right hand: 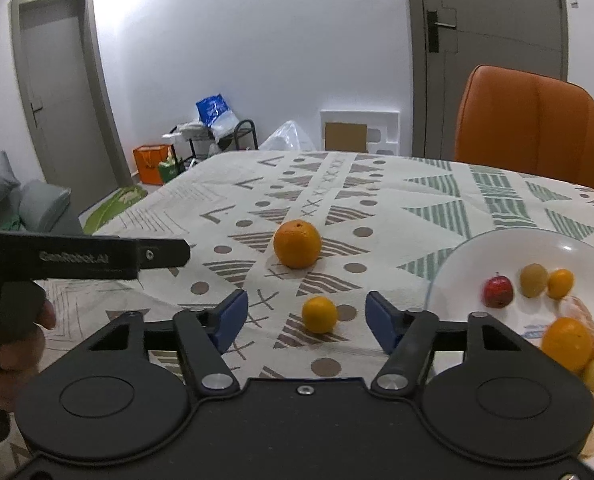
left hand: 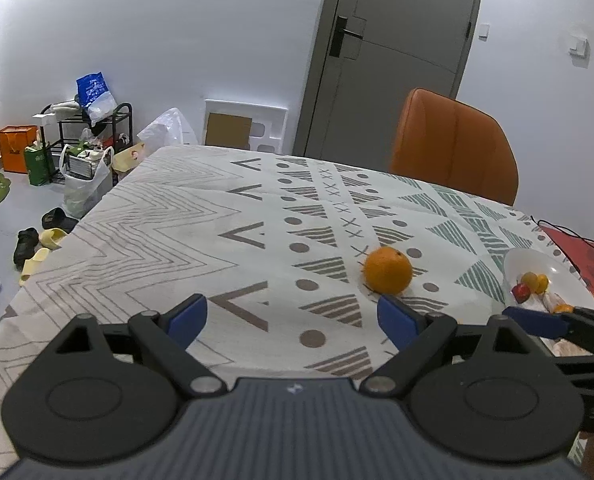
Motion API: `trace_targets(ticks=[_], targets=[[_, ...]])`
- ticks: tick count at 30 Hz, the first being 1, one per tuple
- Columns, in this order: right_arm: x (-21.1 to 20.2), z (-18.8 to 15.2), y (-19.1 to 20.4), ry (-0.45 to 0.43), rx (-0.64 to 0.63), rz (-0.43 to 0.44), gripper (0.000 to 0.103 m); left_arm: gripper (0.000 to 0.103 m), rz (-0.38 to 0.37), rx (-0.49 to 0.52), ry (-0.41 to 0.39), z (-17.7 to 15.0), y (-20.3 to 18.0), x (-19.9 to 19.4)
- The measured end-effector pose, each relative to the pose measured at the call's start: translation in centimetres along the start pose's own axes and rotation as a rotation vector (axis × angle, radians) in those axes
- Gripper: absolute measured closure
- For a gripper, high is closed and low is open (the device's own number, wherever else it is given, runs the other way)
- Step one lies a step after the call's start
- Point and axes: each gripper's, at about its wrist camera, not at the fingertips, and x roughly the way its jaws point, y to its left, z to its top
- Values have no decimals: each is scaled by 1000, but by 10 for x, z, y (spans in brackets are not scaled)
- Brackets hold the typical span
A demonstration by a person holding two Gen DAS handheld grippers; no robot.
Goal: Organize fruits
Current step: 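Grasp a mandarin orange with the left tool while the right grasps a small orange fruit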
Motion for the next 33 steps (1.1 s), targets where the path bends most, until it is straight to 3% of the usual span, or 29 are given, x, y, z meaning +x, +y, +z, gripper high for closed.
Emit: trace_targets(ticks=[5, 9, 33], targets=[[16, 1, 4, 48, -33, -21, 52, 12, -4, -7, 0, 3, 5, 1], [30, 0, 5, 107, -49, -36, 81, 12, -14, -18, -6, 5, 5, 2], [-33, 7, -39, -50, 48, -62, 81, 14, -47, 79, 7, 14, -47, 28]])
